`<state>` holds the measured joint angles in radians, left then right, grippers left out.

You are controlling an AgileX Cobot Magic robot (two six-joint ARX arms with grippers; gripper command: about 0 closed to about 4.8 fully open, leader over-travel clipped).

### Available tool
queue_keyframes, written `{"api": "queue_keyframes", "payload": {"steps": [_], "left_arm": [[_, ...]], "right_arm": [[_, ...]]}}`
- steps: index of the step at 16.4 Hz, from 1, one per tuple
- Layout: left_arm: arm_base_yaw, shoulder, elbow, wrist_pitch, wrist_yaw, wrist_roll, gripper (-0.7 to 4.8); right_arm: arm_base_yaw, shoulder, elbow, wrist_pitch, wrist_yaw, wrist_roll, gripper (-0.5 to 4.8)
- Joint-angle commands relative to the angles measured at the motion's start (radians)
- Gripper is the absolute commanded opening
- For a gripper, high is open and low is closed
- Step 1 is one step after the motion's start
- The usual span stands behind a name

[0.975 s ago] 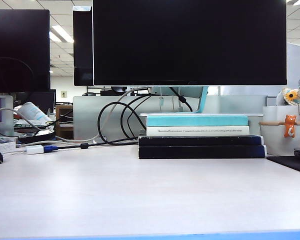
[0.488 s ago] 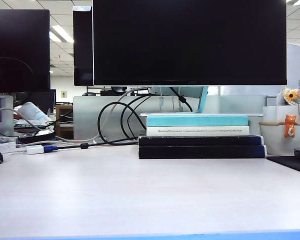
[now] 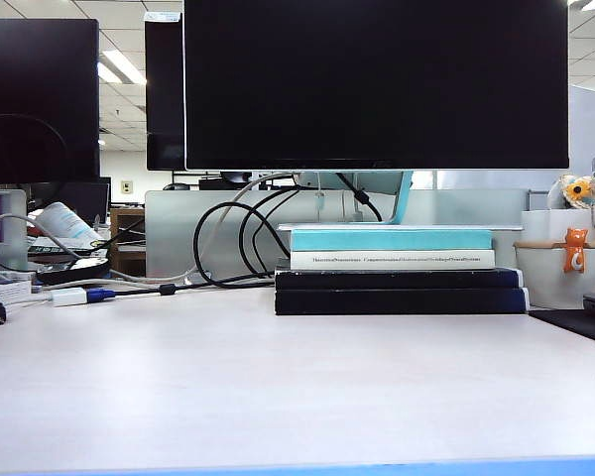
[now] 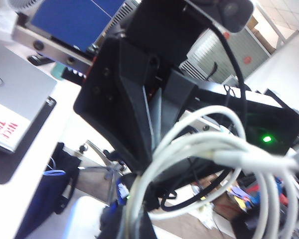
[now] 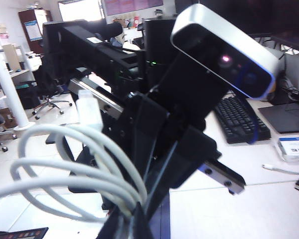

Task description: Unfold the white charging cable into a straight cable.

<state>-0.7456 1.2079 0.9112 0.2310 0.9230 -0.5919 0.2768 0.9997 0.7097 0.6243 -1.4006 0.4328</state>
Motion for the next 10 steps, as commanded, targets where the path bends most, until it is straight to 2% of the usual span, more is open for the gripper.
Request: {"api": "queue_keyframes", "payload": {"steps": [1, 6, 10], "left_arm": [[0.021, -0.024, 0.003, 0.025, -0.004, 0.008, -0.06], [0.021, -0.025, 0.003, 0.05, -0.044, 0.016, -0.06], [0.021, -0.025, 0.003, 0.134, -0.065, 0.008, -0.06]], "right_arm": [[-0.044, -0.003, 0.002, -0.003, -0.019, -0.002, -0.01], [-0.044, -0.003, 0.002, -0.005, -0.019, -0.002, -0.01], [-0.044, -0.003, 0.002, -0.048, -0.019, -0.018, -0.01]]}}
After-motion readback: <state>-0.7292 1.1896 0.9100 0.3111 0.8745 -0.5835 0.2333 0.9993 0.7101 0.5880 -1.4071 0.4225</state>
